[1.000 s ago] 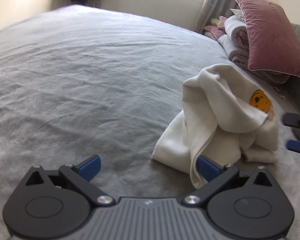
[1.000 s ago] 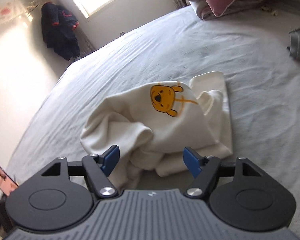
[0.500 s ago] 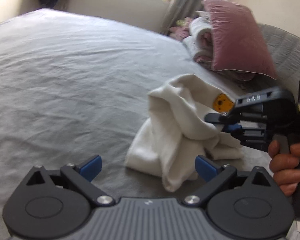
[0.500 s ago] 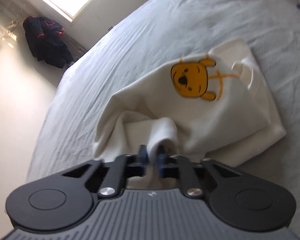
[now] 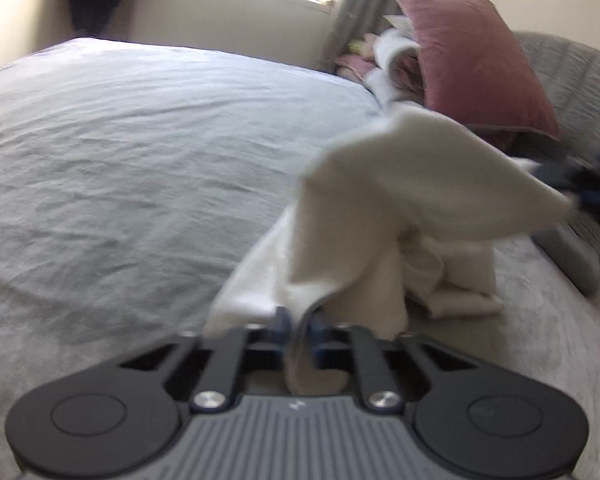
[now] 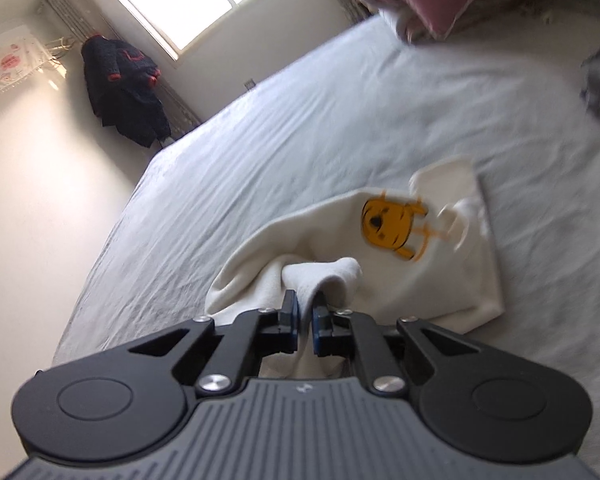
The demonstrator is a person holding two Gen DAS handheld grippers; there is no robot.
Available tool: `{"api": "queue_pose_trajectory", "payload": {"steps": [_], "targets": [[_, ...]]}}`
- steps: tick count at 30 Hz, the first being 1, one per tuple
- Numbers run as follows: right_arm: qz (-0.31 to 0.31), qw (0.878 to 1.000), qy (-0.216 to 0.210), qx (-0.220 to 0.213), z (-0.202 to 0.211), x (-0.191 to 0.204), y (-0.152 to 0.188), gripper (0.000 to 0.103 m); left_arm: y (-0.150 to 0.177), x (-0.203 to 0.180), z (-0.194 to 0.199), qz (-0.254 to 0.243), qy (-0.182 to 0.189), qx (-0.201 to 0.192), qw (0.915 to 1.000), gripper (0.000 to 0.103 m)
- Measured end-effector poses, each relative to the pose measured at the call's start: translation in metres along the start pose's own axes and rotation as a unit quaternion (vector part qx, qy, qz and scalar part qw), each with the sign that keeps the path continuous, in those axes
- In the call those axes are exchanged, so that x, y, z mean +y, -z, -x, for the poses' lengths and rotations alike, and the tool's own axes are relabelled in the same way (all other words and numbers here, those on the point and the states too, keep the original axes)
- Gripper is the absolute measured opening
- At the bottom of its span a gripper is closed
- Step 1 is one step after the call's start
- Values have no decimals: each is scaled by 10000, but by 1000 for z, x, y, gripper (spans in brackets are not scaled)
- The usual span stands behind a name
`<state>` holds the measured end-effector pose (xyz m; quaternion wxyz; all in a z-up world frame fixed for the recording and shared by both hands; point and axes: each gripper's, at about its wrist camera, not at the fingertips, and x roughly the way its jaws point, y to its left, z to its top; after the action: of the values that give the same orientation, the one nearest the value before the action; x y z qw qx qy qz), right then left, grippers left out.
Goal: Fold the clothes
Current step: 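Grasp a sweatshirt edge with the left gripper while the right gripper lifts its fold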
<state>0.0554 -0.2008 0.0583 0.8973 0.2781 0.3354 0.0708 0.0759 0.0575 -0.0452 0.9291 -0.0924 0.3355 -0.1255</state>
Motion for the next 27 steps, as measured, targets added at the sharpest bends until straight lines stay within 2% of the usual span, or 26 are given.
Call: {"api": "queue_pose_trajectory", "payload": {"steps": [2, 6, 15, 22, 27], "targets": [[121, 9998, 95, -104, 11, -1, -3, 9, -3, 2, 8, 32, -67, -201, 9998, 4], [306, 9988, 353, -152, 33, -5, -5, 9, -8, 7, 33, -6, 63, -548, 9985, 4], [538, 9968, 595, -40, 73, -6, 17, 9, -1, 0, 95, -502, 631, -748, 9939, 4], [782, 9948, 654, 8, 106, -7, 42, 9, 14, 11, 120, -522, 1363, -330, 9887, 4], [822, 9946, 614, 131, 130, -17, 62, 9, 30, 24, 129, -476, 1870, 10, 9812, 3]]}}
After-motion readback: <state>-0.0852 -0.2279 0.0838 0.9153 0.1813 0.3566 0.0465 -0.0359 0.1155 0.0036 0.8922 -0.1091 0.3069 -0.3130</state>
